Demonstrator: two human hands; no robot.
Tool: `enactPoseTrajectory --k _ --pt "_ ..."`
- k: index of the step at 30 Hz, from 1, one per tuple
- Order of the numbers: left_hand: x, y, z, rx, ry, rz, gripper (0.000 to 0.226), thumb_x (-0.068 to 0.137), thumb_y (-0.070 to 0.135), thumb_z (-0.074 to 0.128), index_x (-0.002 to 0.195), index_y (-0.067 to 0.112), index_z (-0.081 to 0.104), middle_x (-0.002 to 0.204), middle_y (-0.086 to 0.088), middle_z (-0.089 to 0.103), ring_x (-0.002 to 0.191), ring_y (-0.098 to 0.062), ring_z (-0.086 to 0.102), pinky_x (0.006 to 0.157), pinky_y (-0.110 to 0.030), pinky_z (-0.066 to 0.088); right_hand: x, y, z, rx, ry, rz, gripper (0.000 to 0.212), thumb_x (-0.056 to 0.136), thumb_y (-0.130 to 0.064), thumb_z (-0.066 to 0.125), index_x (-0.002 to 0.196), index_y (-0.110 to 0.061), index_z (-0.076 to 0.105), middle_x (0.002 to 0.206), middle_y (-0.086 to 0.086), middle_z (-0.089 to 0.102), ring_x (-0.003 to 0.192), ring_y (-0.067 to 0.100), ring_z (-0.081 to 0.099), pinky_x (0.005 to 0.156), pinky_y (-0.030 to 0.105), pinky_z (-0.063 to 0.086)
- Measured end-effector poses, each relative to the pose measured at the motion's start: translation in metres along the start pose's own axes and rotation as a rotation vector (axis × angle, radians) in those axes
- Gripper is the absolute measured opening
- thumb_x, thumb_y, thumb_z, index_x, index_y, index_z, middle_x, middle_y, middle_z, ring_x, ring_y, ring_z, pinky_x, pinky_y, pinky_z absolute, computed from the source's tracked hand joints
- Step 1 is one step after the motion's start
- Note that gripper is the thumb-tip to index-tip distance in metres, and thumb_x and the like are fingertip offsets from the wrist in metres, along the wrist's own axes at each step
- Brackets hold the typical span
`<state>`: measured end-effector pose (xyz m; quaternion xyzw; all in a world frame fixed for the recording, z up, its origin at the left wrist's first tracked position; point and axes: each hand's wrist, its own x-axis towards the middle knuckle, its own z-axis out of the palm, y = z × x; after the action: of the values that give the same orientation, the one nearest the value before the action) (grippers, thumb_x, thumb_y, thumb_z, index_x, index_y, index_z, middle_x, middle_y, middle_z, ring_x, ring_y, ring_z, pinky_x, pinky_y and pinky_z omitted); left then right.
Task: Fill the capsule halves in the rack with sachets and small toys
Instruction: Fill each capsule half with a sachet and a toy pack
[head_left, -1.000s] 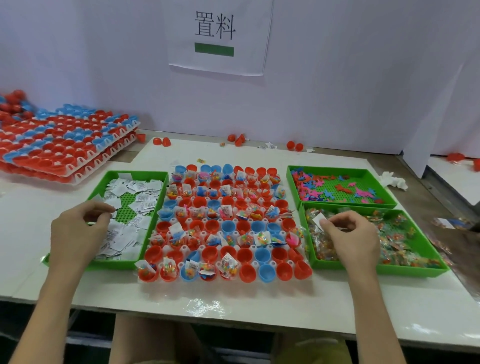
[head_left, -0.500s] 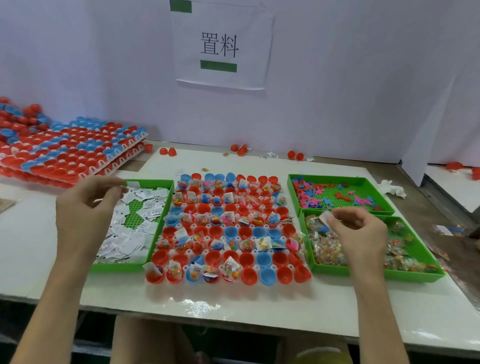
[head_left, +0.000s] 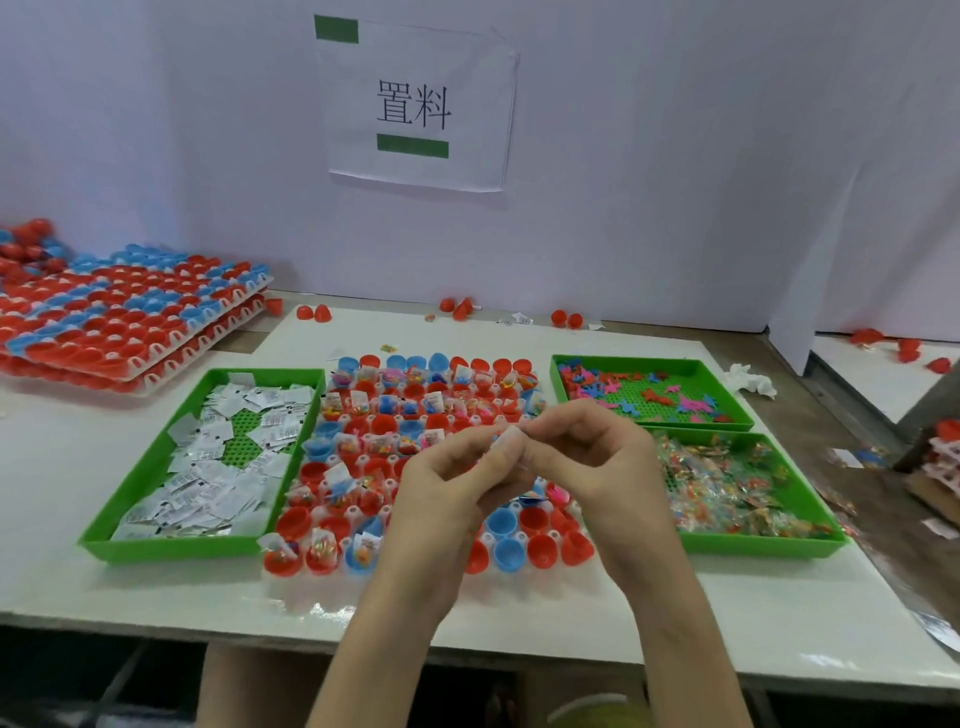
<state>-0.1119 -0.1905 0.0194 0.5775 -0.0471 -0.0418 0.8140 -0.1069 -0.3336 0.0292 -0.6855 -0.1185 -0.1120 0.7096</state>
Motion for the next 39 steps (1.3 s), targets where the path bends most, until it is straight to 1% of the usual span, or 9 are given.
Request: enactPoseTrajectory --k 4,7,10,13,15,19,24,30,39 --pt "-0.008 -0.004 -0.006 -0.161 0.084 -0.043 0.022 0.074 0.028 0.074 0.088 0.013 0.08 0.087 -0.006 0.074 0.081 -0.016 0.072 0.072 -0.022 0.057 0.0 0.009 -0.003 -0.013 -0.072 0.049 0.005 0.082 -0.027 0.076 0.086 -0.024 0.076 0.085 0.001 0.076 0.084 0.014 0.073 0.075 0.02 0.056" --pt "-0.013 0.001 -0.022 -0.186 0.135 -0.062 0.024 0.065 0.029 0.077 0.082 0.014 0.081 0.08 -0.004 0.074 0.069 -0.015 0.07 0.065 -0.021 0.057 0.03 0.026 -0.016 -0.144 0.107 0.084 0.003 0.088 -0.024 0.073 0.089 -0.026 0.075 0.086 -0.002 0.076 0.082 0.012 0.072 0.074 0.024 0.057" --pt "-0.018 0.005 -0.042 -0.114 0.15 -0.044 0.034 0.057 0.036 0.084 0.084 0.015 0.081 0.082 -0.007 0.076 0.066 -0.016 0.071 0.059 -0.019 0.056 0.077 0.055 -0.038 -0.531 0.375 0.177 0.01 0.093 -0.018 0.066 0.092 -0.026 0.073 0.089 -0.008 0.073 0.084 0.012 0.069 0.072 0.027 0.055" --pt "-0.022 0.008 -0.056 0.004 0.148 -0.024 0.07 0.028 0.054 0.098 0.083 0.013 0.081 0.078 -0.01 0.075 0.062 -0.02 0.071 0.057 -0.026 0.058 0.109 0.089 -0.06 -1.03 0.309 0.388 0.02 0.098 -0.032 0.059 0.113 -0.022 0.067 0.113 -0.002 0.069 0.104 0.02 0.063 0.099 0.04 0.048" --pt "-0.024 0.008 -0.066 0.008 0.166 -0.033 0.07 0.025 0.048 0.1 0.079 0.008 0.08 0.071 -0.013 0.072 0.056 -0.023 0.068 0.054 -0.027 0.058 0.118 0.104 -0.069 -1.185 0.278 0.478 0.021 0.098 -0.037 0.057 0.11 -0.022 0.067 0.114 0.0 0.069 0.112 0.024 0.058 0.11 0.042 0.033" --pt "-0.026 0.013 -0.077 -0.049 0.144 -0.075 0.011 0.057 0.008 0.075 0.067 0.002 0.077 0.061 -0.016 0.066 0.049 -0.022 0.065 0.048 -0.025 0.056 0.132 0.107 -0.075 -1.107 0.339 0.514 0.004 0.092 -0.031 0.068 0.094 -0.03 0.072 0.107 -0.004 0.071 0.099 0.021 0.058 0.108 0.045 0.032" --pt "-0.016 0.028 -0.086 0.136 0.106 -0.083 0.016 0.058 0.016 0.076 0.071 0.007 0.079 0.07 -0.021 0.07 0.056 -0.027 0.069 0.048 -0.024 0.054 0.141 0.109 -0.082 -1.051 0.374 0.579 0.007 0.089 -0.032 0.071 0.083 -0.031 0.073 0.094 -0.008 0.072 0.086 0.018 0.055 0.104 0.046 0.044" --pt "0.012 0.038 -0.074 0.182 0.092 -0.008 0.027 0.06 0.032 0.081 0.08 0.014 0.08 0.08 -0.01 0.075 0.066 -0.02 0.07 0.064 -0.025 0.058 0.156 0.111 -0.089 -0.818 0.347 0.569 0.015 0.086 -0.025 0.075 0.072 -0.027 0.07 0.085 -0.006 0.068 0.083 0.018 0.061 0.077 0.038 0.05" --pt "0.048 0.03 -0.038 0.117 0.081 0.008 0.026 0.066 0.035 0.079 0.087 0.02 0.081 0.073 -0.002 0.072 0.058 -0.011 0.062 0.062 -0.017 0.053 0.154 0.075 -0.094 -0.542 0.247 0.32 0.005 0.086 -0.01 0.074 0.083 -0.013 0.071 0.082 0.003 0.072 0.072 0.014 0.066 0.066 0.029 0.05"
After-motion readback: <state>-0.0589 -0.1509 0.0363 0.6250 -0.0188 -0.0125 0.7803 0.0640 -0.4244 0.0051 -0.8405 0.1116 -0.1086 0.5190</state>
